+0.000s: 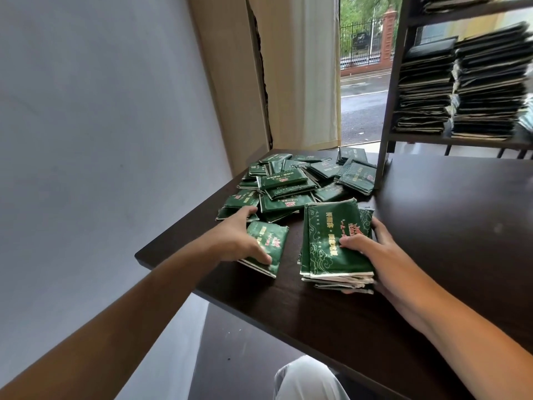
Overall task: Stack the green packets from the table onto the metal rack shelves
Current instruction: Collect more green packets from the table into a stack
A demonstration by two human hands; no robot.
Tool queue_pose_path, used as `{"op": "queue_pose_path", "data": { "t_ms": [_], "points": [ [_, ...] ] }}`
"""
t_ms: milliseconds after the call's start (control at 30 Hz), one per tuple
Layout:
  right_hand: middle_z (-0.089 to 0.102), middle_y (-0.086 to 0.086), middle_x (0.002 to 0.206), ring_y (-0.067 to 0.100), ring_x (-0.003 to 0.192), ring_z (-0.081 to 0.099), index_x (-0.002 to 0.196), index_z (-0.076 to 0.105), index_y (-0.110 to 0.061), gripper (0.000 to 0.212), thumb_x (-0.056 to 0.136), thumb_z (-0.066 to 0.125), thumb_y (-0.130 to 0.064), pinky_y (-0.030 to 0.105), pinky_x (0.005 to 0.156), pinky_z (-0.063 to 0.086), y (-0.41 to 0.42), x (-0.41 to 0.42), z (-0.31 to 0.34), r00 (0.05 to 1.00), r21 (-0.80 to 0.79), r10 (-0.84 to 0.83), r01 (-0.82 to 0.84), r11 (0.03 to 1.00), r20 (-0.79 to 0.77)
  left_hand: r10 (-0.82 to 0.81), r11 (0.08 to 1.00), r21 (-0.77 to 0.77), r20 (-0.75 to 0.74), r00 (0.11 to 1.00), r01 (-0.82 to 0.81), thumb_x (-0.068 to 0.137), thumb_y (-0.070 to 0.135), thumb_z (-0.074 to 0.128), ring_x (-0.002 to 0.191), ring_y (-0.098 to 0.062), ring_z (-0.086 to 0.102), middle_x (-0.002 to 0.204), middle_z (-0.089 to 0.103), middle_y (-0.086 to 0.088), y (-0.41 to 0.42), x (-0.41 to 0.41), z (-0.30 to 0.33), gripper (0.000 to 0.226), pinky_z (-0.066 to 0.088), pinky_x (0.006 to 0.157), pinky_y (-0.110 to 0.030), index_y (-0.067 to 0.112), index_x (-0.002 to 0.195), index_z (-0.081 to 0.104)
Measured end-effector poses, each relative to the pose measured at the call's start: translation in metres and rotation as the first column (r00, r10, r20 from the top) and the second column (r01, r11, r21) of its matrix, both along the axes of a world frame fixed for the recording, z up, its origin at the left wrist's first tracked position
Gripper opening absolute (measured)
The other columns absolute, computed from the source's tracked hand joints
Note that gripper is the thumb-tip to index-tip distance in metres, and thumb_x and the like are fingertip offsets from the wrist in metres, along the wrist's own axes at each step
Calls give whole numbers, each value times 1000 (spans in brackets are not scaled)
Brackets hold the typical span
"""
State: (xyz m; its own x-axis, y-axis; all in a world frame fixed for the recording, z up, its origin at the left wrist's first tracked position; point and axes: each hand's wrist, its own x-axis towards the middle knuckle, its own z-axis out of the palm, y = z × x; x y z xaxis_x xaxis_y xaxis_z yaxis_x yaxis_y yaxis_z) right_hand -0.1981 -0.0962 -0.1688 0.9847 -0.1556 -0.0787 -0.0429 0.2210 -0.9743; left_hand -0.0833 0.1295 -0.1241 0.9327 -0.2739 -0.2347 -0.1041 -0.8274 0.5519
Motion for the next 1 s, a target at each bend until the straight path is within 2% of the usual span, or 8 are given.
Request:
{"op": "queue_pose_path", "data": {
  "t_ms": [100, 233, 367, 433, 733, 833, 933, 1000],
  "points": [
    [78, 2, 93, 26, 83, 76, 137, 43, -39, 59, 87, 71, -23, 43, 66, 60, 0, 1, 0, 1000, 11, -3, 4, 1000, -6, 19, 988, -154, -65, 998, -29, 71, 10, 89, 101, -14, 60, 130, 54, -2, -6, -4, 3, 108, 49, 80, -23, 24, 157, 26],
    [78, 6, 93, 31, 83, 76, 135, 46, -37, 55, 89, 70, -20, 43, 63, 59, -1, 2, 0, 1000, 41, 0, 0, 999, -5, 109, 902, -392, -199, 974, -181, 85, 5, 75, 54, -7, 63, 97, 65, -5, -13, -10, 18, 69, 49, 43, -20, 24, 144, 44],
    [76, 10, 102, 31, 83, 76, 142, 39, -41, 66, 89, 71, -21, 42, 64, 59, 0, 1, 1, 1000, 45, -12, 13, 999, -16, 114, 644, -711, -274, 955, -281, 93, 5, 64, 72, -15, 70, 105, 69, -10, -21, -17, 35, 58, 55, 50, -27, 24, 144, 44],
    [74, 11, 105, 31, 82, 76, 143, 36, -43, 68, 89, 71, -21, 45, 64, 60, 1, 0, 3, 1000, 51, -23, 24, 998, -18, 88, 599, -761, -249, 965, -251, 94, 4, 61, 81, -19, 71, 114, 67, -11, -27, -20, 40, 61, 59, 55, -29, 24, 148, 39],
    [75, 1, 93, 24, 81, 76, 95, 50, -50, 41, 91, 68, -13, 41, 63, 60, -1, -1, 6, 997, 101, -75, 73, 992, 20, -18, 726, -675, -210, 978, -132, 85, 11, 73, 103, -26, 71, 105, 75, -7, -65, -40, 21, 41, 51, 102, -47, 19, 123, 59],
    [76, 5, 103, 24, 87, 76, 111, 53, -46, 39, 94, 62, -13, 41, 70, 59, 1, -1, 7, 996, 96, -75, 70, 993, 47, -55, 712, -693, -212, 976, -110, 90, 13, 69, 90, -13, 73, 100, 74, -1, -77, -48, 12, 34, 57, 82, -28, 23, 120, 56],
    [74, 7, 112, 27, 94, 75, 122, 53, -43, 32, 98, 55, -23, 47, 83, 60, 2, -1, 7, 996, 171, -76, 69, 983, 37, -116, 670, -731, -277, 954, -131, 83, 21, 76, 104, -25, 72, 113, 72, -9, -83, -53, 4, 54, 55, 97, -46, 24, 129, 50],
    [62, 4, 137, 29, 115, 67, 144, 42, -40, 59, 89, 63, -51, 55, 102, 51, 2, -5, 9, 998, 164, -51, 46, 985, 27, -151, 639, -753, -320, 936, -154, 70, 28, 80, 109, -30, 70, 118, 72, -11, -84, -54, -2, 70, 50, 103, -52, 20, 133, 51]
  ]
}}
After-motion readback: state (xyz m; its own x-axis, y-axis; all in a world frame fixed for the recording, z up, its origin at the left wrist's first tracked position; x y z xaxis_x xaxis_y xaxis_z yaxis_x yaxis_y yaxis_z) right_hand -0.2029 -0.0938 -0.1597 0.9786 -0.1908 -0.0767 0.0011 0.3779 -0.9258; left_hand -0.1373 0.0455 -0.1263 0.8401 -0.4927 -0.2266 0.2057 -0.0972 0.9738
